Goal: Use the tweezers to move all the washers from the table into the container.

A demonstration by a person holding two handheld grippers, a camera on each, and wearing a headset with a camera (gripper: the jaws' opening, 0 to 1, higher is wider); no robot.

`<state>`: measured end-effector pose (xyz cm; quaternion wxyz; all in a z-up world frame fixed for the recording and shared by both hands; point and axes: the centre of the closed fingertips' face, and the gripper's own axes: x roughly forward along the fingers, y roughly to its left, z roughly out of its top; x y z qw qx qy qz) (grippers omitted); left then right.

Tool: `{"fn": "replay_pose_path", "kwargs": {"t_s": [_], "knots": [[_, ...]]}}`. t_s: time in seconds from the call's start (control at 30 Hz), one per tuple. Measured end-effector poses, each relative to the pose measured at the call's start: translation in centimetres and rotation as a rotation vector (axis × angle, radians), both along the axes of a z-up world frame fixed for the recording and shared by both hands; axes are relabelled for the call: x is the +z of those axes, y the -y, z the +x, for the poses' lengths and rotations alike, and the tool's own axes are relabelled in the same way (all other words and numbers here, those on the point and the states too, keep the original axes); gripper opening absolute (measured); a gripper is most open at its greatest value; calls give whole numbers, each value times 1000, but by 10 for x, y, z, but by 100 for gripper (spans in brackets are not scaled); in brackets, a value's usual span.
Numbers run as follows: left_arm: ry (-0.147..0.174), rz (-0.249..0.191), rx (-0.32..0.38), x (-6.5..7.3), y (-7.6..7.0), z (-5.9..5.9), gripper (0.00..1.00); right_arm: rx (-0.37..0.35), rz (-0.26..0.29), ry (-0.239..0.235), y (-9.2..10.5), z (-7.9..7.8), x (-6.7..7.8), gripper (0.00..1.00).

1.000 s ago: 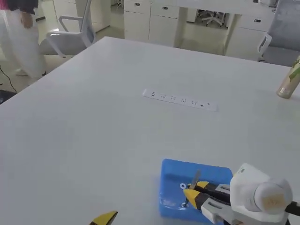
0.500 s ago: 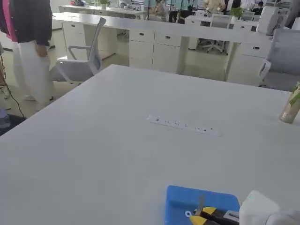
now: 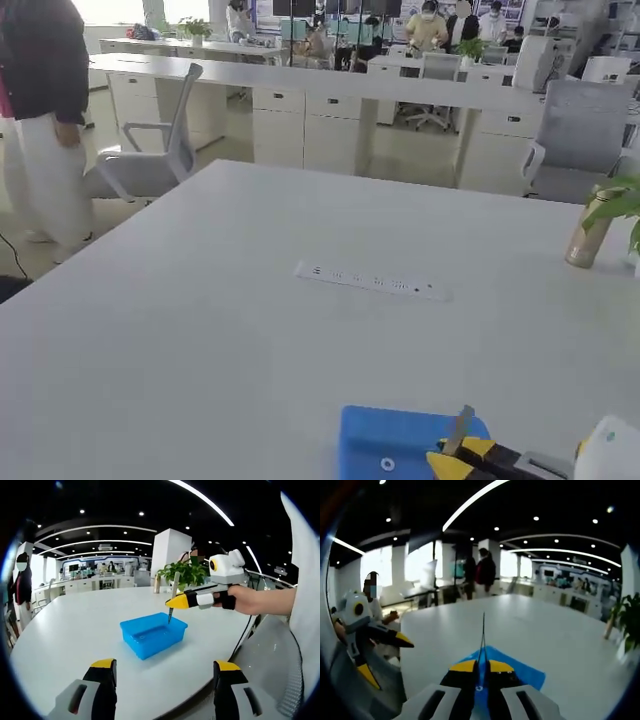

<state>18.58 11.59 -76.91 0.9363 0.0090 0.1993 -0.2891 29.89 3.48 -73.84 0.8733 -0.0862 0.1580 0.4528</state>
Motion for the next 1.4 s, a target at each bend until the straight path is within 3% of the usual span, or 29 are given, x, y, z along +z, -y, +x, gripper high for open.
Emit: {"fn": "replay_pose_path", "kwargs": {"t_s": [0.17,0.27,0.43,0.5,0.63,0.83,1.07,1.1,1.13,1.17,1.3,1.4], "knots": [[11,2,-18,4,-2,4,86,11,1,-23,11,-19,-5,4],[0,-16,-38,11,0,8,85,33,22,-59,16,-31,-8,4],[-22,-11,-123,20,13,11,79,62,30,-108,23,-44,-18,4],[-9,-2,-150,24,19,12,77,69,20,-120,23,-49,-21,4],[-15,-3,-203,27,33,13,76,89,21,-145,18,-58,-25,4],[-33,9,-242,25,42,16,73,95,4,-145,12,-63,-29,4],[-34,-75,-208,36,46,32,66,105,-3,-146,10,-68,-43,4],[-27,-79,-200,36,46,33,66,105,-7,-145,10,-69,-45,4],[0,-96,-186,38,46,37,66,103,-11,-148,10,-69,-47,4],[15,-116,-175,40,47,38,64,103,-17,-144,9,-69,-47,4],[-30,-127,-199,37,46,31,37,130,-40,-133,3,-74,-49,4],[-46,-79,-221,29,45,25,32,149,-42,-139,-1,-77,-51,4]]}}
